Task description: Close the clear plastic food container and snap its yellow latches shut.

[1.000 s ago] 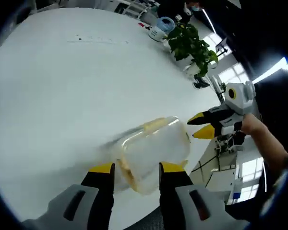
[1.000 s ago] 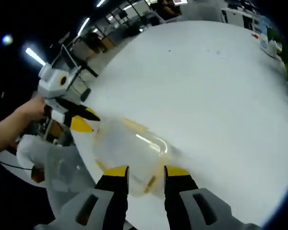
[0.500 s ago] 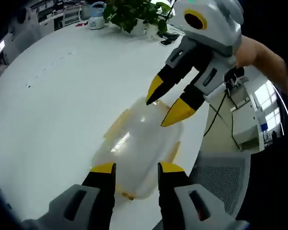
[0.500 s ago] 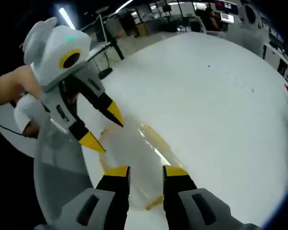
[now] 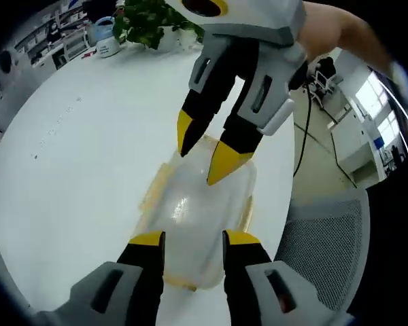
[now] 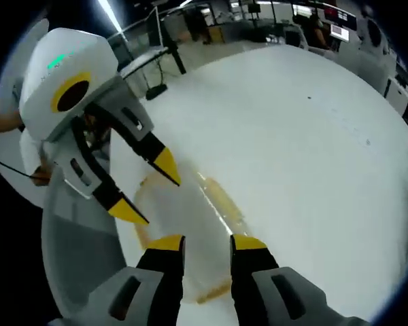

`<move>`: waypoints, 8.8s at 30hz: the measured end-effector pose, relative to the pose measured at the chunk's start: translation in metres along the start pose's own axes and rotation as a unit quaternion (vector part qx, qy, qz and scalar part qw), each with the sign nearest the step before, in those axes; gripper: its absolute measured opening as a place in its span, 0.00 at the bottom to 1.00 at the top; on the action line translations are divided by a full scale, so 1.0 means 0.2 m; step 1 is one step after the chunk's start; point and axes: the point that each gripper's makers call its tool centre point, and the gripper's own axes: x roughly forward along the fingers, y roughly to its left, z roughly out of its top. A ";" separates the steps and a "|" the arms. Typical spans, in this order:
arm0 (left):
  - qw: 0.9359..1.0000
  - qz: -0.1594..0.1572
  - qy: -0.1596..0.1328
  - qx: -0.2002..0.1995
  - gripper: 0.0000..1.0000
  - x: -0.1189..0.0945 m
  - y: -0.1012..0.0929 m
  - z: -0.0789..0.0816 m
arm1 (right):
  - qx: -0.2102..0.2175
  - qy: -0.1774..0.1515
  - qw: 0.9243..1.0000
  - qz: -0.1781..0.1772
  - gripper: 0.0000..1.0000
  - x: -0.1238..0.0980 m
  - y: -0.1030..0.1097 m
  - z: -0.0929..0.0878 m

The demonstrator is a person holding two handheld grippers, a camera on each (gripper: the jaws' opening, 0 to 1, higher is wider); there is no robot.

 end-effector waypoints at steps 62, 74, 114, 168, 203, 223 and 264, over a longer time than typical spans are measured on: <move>0.948 0.158 0.066 0.267 0.45 0.16 -0.15 0.00 | -0.115 0.089 0.986 0.087 0.27 0.20 0.01 0.10; 0.948 0.160 0.069 0.264 0.42 0.16 -0.14 -0.01 | -0.118 0.098 0.984 0.089 0.24 0.20 0.01 0.10; 0.943 0.164 0.075 0.281 0.40 0.16 -0.13 -0.01 | -0.077 0.125 0.982 0.116 0.24 0.20 0.02 0.08; 0.971 0.037 0.041 0.231 0.99 0.02 -0.13 -0.08 | -0.155 0.057 0.986 0.039 0.95 0.05 0.10 0.01; 0.956 0.020 0.075 0.283 0.97 0.10 0.10 -0.16 | -0.207 0.079 0.975 0.012 0.82 0.09 0.10 -0.15; 0.955 0.028 0.092 0.280 0.85 0.18 0.15 -0.19 | -0.242 0.099 0.965 -0.015 0.79 0.15 0.03 -0.19; 0.957 0.035 0.112 0.267 0.85 0.10 0.23 -0.39 | -0.255 0.099 0.962 -0.004 0.79 0.29 0.15 -0.05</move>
